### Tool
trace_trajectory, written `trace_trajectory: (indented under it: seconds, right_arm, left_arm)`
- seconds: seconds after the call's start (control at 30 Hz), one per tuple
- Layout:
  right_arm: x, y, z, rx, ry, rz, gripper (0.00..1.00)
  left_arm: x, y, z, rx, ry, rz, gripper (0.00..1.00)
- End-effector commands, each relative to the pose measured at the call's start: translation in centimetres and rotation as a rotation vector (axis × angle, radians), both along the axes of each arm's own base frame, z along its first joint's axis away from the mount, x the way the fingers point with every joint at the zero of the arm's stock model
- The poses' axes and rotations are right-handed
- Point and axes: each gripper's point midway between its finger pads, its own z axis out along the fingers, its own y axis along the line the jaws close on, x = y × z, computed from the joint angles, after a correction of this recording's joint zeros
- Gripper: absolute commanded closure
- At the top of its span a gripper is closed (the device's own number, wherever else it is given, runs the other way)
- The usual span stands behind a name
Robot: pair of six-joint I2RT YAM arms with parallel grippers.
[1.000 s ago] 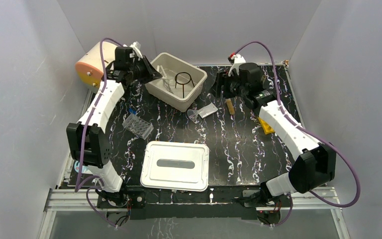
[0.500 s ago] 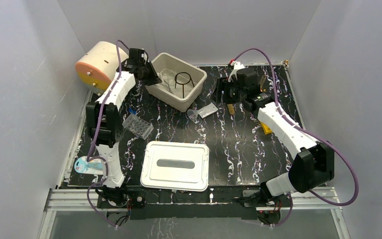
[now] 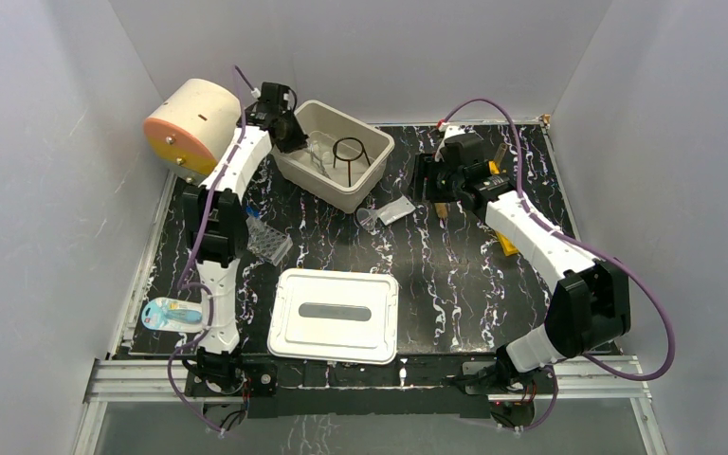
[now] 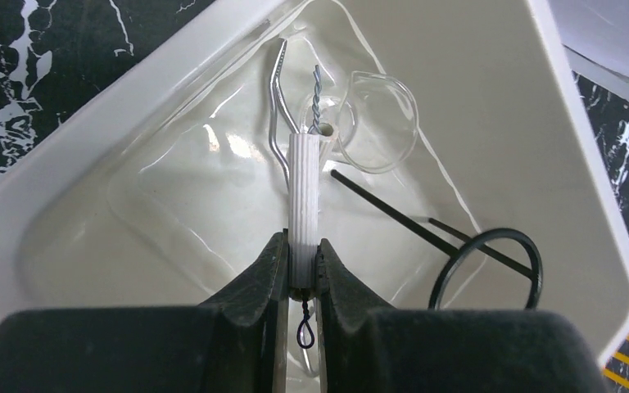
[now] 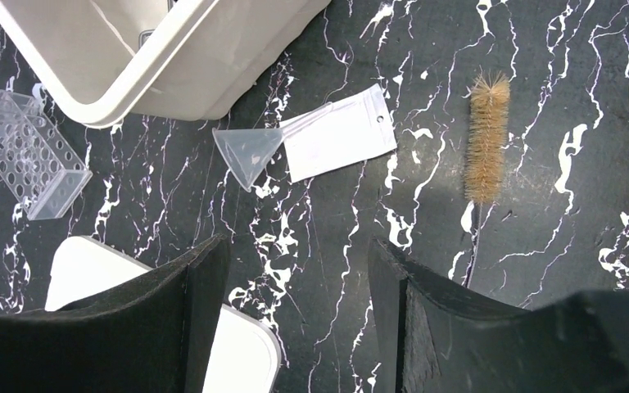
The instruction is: Organize the chemistry lab equipment
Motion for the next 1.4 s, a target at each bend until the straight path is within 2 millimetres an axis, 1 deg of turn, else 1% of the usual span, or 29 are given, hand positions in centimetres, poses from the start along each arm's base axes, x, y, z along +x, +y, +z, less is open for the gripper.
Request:
trace_trajectory:
  seconds: [0.0,0.1,0.23,0.37,0.43,0.57,0.7,0.8,0.87,0.93,1.03,1.1,1.17,1.23,1.37]
  right_arm:
    - [0.3,-0.2,0.9,-0.005,-0.037,-0.007,0.3]
    - [0.4,-0.2,0.8,-0.015,-0.036,-0.001,0.3]
    - [0.3,-0.3,0.8,-0.026,-0.042,0.007,0.3]
    - [0.2,-0.5,1.0,-0.03,-0.051,0.012,0.29]
    - [0.2,-0.5,1.1,-0.03,-0.054,0.011,0.29]
    - [0.0,-0.5,1.1,-0.029,-0.053,0.011,0.29]
    - [-0.1,-0.6,1.2,-0.027,-0.058,0.01,0.3]
    - [-0.1,-0.6,1.4,-0.026,-0.061,0.012,0.29]
    - [-0.2,-0.6,1.5,-0.029,-0.064,0.015,0.29]
    - [0.0,-1.1,1.4,-0.05,-0.069,-0.006,0.29]
    - [0.1,-1.7,0.9,-0.079,-0.062,-0.02,0.29]
    - [0.2,-2.3,0.2,-0.115,-0.045,-0.043,0.29]
    - [0.2,-3.1,-1.0,-0.162,-0.005,-0.07,0.28]
    - [0.0,-4.2,-2.7,-0.219,0.051,-0.104,0.28]
    - [-1.0,-6.2,-6.5,-0.312,0.178,-0.159,0.28]
  left_arm:
    - [0.5,-0.2,-0.2,0.002,0.011,0.027,1.0]
    - [0.9,-0.5,-0.6,-0.013,0.016,0.035,1.0]
    - [1.1,-0.8,-1.4,-0.024,0.029,0.033,0.91]
    - [1.3,-0.5,-2.1,-0.014,0.038,0.049,0.88]
    - [1.4,-0.3,-2.2,-0.001,0.036,0.057,0.84]
    - [1.6,0.3,-1.6,0.033,0.023,0.064,0.76]
    - [1.5,1.0,-0.5,0.068,0.015,0.074,0.7]
    - [1.3,1.5,0.9,0.091,-0.001,0.077,0.7]
    - [1.1,1.6,2.4,0.095,-0.026,0.073,0.7]
    - [0.9,1.5,4.1,0.088,-0.057,0.055,0.7]
    - [0.2,0.5,7.1,0.046,-0.106,-0.015,0.64]
    - [-0.8,-0.7,9.0,0.001,-0.132,-0.083,0.58]
    - [-2.1,-1.6,10.5,-0.041,-0.151,-0.149,0.52]
    - [-3.7,-2.2,11.6,-0.063,-0.166,-0.207,0.48]
    - [-6.9,-2.1,13.4,-0.067,-0.2,-0.271,0.38]
